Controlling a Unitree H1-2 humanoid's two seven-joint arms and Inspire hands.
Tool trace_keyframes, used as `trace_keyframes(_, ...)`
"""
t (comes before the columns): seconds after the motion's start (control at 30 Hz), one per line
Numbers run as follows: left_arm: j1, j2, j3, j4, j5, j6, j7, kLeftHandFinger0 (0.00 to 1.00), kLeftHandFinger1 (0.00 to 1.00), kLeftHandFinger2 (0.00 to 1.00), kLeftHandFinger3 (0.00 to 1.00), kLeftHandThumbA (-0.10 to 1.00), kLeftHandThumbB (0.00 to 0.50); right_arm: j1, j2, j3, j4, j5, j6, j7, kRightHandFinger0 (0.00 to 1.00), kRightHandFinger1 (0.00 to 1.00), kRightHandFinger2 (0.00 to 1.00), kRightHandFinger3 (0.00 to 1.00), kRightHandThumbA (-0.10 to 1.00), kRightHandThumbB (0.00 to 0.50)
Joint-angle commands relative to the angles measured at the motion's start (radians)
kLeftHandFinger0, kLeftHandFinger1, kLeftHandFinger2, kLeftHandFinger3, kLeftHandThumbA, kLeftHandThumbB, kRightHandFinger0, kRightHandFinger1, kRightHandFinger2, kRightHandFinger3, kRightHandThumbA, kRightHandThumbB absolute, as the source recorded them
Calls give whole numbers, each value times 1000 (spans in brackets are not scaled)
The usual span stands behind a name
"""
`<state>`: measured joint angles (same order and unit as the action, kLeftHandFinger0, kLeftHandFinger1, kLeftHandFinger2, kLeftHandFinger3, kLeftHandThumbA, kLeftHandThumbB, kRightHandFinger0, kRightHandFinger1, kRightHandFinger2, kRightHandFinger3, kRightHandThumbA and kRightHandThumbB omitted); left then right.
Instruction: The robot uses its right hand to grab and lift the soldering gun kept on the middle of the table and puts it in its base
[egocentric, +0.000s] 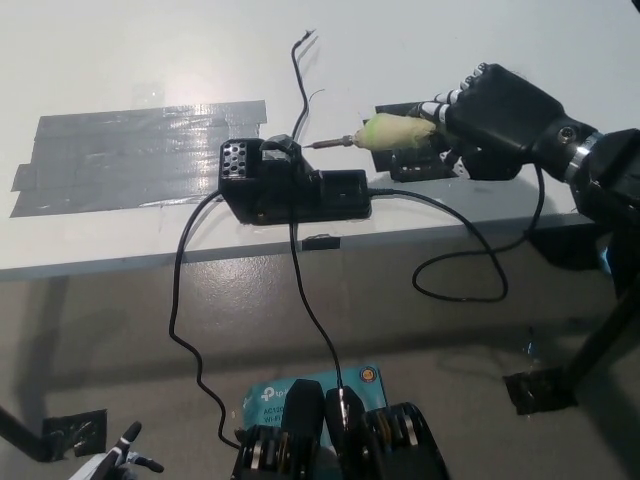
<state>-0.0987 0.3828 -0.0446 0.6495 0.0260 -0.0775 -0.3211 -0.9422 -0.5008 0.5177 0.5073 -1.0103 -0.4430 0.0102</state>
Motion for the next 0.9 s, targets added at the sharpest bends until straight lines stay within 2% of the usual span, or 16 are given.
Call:
trace_keyframes(0.0,-1,21,1,-18,-1,-25,-8,0,0,236,504,1000,500,-89,3,-33,6,16,37,3,0,0,329,137,-100,211)
trace_keyframes(0.23,-3,16,3,-18,-3,-21,-7,0,0,201,477,1000,500,-95,20,-34,-7,5,70,31,0,0,265,175,-100,263)
trace_keyframes(0.3,-2,17,3,-17,-5,-25,-9,0,0,207,495,1000,500,-97,23,-30,3,3,62,16,0,0,302,202,-100,255)
trace_keyframes(0.33,-2,16,3,-18,-4,-24,-8,0,0,205,504,1000,500,-99,24,-30,6,8,56,15,0,0,357,215,-100,267)
trace_keyframes(0.37,-3,17,2,-16,-2,-28,-6,0,0,219,501,1000,500,-98,24,-29,5,5,54,10,0,0,278,219,-100,276)
trace_keyframes(0.4,-3,17,2,-16,-2,-28,-6,0,0,219,501,1000,500,-98,24,-29,5,5,54,10,0,0,254,242,-100,272)
trace_keyframes(0.43,-3,17,0,-31,6,-12,1,0,0,222,487,1000,500,-101,22,-21,4,-9,59,16,0,0,218,306,-100,247)
trace_keyframes(0.47,-5,17,-1,-27,7,-14,1,0,0,228,503,1000,500,-102,18,-14,2,-14,50,19,0,0,354,325,-100,228)
trace_keyframes(0.53,-6,17,-1,-27,8,-11,0,0,0,217,510,1000,500,-102,14,-7,1,-23,47,23,0,0,125,306,-100,205)
trace_keyframes(0.57,-7,18,0,-27,5,-11,-4,0,0,217,504,1000,500,-100,12,-7,3,-19,37,15,0,0,78,277,-100,192)
trace_keyframes(0.6,-12,19,1,-12,0,-22,-11,0,0,210,500,1000,500,-98,10,-7,2,-10,30,25,0,0,20,250,-100,154)
trace_keyframes(0.63,-11,19,3,-13,-5,-24,-15,0,0,204,482,1000,500,-94,10,-5,3,-19,30,9,0,0,1,237,-100,136)
trace_keyframes(0.67,-9,20,1,-25,-1,-11,-14,0,0,213,492,1000,500,-93,10,-3,-2,-21,39,29,0,0,56,283,-100,90)
trace_keyframes(0.77,-12,18,1,-18,-1,-16,-11,0,0,230,479,1000,500,-85,11,-2,-1,-25,29,5,0,0,221,303,-100,46)
trace_keyframes(0.8,-13,18,1,-18,-1,-15,-11,0,0,231,479,1000,500,-85,11,-2,0,-25,28,4,0,0,300,313,-100,38)
trace_keyframes(0.87,-16,19,-1,-14,2,-20,-11,0,0,235,486,1000,500,-86,10,4,3,-50,29,-29,0,0,302,299,-100,54)
